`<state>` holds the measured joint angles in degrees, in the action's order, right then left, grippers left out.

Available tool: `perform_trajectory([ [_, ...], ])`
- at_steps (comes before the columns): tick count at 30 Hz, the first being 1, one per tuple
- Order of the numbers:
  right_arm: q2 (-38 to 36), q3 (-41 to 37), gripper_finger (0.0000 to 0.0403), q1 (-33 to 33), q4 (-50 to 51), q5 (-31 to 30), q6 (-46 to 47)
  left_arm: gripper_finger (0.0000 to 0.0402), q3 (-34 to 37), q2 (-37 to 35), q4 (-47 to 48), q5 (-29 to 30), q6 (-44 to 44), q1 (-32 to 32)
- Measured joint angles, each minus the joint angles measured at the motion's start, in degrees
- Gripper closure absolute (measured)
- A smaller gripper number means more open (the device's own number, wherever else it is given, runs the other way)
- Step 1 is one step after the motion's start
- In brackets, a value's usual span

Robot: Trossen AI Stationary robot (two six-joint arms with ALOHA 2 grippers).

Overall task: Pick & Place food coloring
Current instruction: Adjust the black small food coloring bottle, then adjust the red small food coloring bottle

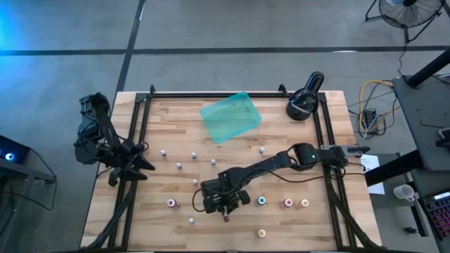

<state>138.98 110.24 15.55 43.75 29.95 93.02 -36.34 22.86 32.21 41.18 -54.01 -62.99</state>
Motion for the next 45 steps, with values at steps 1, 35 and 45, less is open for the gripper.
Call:
perform_trajectory([
  [1,0.0,0.0,0.0328,0.0,0.0,0.0,0.0,0.0177,0.0,0.0,0.0,0.0,0.0,0.0],
  [35,-0.6,9.4,0.0354,11.6,18.1,-58.9,7.8,0.0177,0.0,0.0,0.0,0.0,0.0,0.0],
  [45,-0.6,7.7,0.035,10.5,18.0,-64.7,-1.4,0.0177,0.0,0.0,0.0,0.0,0.0,0.0],
])
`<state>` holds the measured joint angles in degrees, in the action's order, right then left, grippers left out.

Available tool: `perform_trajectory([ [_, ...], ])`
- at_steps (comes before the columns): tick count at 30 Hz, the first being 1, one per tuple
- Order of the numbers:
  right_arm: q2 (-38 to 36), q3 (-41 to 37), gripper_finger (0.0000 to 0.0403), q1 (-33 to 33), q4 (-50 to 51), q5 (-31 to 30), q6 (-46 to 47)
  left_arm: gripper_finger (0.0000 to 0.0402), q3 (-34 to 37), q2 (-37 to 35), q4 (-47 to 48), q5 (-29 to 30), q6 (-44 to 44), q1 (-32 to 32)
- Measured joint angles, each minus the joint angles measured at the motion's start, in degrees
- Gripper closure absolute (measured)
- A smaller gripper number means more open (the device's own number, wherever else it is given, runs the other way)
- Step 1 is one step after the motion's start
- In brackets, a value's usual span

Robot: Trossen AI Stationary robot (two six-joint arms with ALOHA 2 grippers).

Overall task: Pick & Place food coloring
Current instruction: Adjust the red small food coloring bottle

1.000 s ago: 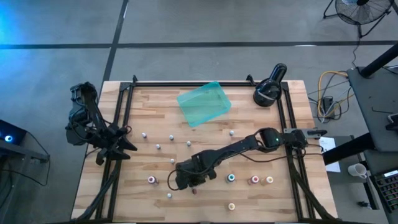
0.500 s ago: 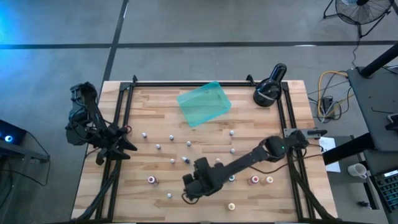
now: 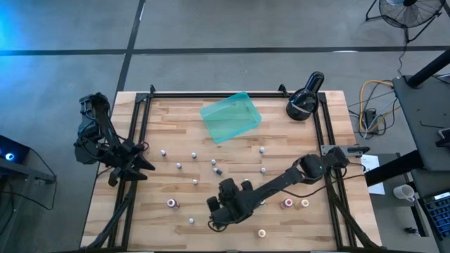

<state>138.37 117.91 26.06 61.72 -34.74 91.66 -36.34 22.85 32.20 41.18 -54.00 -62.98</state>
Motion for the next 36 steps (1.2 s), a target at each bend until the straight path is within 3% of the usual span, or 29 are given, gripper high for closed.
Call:
perform_trajectory([
  [11,0.0,-1.1,0.0347,-2.7,-1.1,0.0,-8.1,0.0177,0.0,0.0,0.0,0.0,0.0,0.0],
  [17,0.0,-1.8,0.0316,-3.2,-3.0,0.6,-7.9,0.0177,0.0,0.0,0.0,0.0,0.0,0.0],
  [30,-0.1,-2.0,0.028,-3.1,-3.6,9.4,-12.0,0.0177,0.0,0.0,0.0,0.0,0.0,0.0],
  [36,-0.3,-0.3,0.0267,-3.2,-3.4,9.9,-14.6,0.0177,0.0,0.0,0.0,0.0,0.0,0.0],
])
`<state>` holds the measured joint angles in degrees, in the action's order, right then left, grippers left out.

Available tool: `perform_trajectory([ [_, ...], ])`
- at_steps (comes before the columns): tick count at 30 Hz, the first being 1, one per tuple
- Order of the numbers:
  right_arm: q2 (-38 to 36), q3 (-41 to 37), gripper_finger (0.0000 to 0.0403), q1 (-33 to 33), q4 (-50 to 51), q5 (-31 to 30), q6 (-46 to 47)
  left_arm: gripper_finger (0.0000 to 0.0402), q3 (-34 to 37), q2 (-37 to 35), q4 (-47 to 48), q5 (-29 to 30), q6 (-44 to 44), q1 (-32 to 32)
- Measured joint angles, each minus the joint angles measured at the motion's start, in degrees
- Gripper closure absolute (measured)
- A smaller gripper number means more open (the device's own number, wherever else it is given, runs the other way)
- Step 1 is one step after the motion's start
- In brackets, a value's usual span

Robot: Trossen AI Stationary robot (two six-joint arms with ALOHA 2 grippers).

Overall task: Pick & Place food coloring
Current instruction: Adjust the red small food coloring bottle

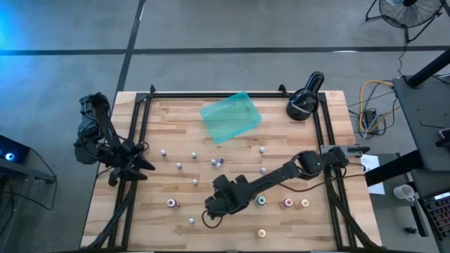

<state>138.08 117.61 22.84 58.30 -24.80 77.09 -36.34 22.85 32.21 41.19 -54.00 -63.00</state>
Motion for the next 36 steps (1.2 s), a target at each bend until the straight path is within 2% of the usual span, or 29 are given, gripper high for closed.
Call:
perform_trajectory([
  [13,-1.0,9.4,0.0231,-5.1,10.2,0.9,-3.2,0.0177,0.0,0.0,0.0,0.0,0.0,0.0],
  [16,-1.0,11.2,0.0226,-7.9,10.4,5.7,-17.5,0.0177,0.0,0.0,0.0,0.0,0.0,0.0],
  [19,-1.1,11.8,0.0225,-10.2,10.3,10.4,-40.9,0.0177,0.0,0.0,0.0,0.0,0.0,0.0],
  [22,-1.1,11.8,0.0225,-11.2,10.5,11.8,-64.8,0.0177,0.0,0.0,0.0,0.0,0.0,0.0],
  [24,-1.1,11.8,0.0225,-11.4,11.0,11.0,-70.8,0.0177,0.0,0.0,0.0,0.0,0.0,0.0],
  [26,-1.1,11.6,0.0226,-11.7,10.7,9.3,-72.0,0.0177,0.0,0.0,0.0,0.0,0.0,0.0],
  [30,-1.1,9.3,0.0234,-12.9,10.8,11.9,-77.7,0.0177,0.0,0.0,0.0,0.0,0.0,0.0],
  [36,-1.1,4.3,0.0244,-13.4,10.3,13.4,-102.6,0.0177,0.0,0.0,0.0,0.0,0.0,0.0],
])
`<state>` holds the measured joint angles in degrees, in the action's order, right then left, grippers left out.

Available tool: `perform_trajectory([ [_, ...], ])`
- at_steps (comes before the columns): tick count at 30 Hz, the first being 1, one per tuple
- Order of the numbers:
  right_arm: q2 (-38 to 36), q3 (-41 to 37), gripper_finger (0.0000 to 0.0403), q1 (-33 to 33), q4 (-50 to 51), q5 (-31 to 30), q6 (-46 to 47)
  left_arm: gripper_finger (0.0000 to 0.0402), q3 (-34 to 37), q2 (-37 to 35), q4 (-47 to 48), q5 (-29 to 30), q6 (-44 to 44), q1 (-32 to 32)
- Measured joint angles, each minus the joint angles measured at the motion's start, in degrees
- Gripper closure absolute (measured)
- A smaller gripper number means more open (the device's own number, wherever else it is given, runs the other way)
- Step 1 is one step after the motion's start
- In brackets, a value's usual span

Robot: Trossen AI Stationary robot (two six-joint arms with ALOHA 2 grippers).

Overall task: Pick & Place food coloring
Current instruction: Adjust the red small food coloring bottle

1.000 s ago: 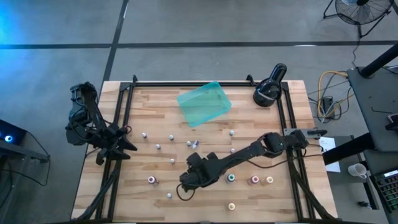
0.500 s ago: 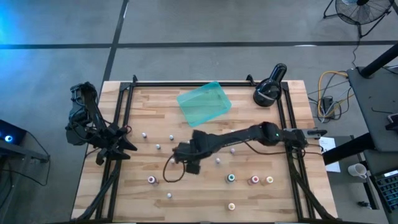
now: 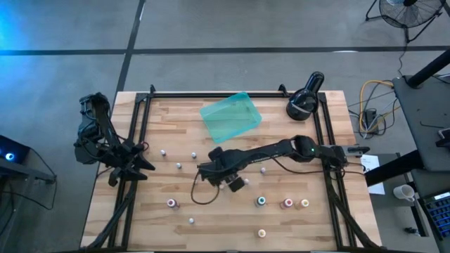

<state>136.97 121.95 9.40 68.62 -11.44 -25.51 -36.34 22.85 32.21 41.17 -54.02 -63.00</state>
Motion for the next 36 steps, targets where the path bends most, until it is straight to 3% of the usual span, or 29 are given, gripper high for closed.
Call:
perform_trajectory([
  [3,0.0,-2.4,0.025,-0.7,-0.5,0.0,-6.3,0.0177,0.0,0.0,0.0,0.0,0.0,0.0],
  [16,0.0,-3.9,0.0278,-2.8,-9.4,-0.1,-10.1,0.0177,0.0,0.0,0.0,0.0,0.0,0.0],
  [36,0.0,-8.9,0.0293,-3.8,-11.1,4.4,-9.4,0.0177,0.0,0.0,0.0,0.0,0.0,0.0],
])
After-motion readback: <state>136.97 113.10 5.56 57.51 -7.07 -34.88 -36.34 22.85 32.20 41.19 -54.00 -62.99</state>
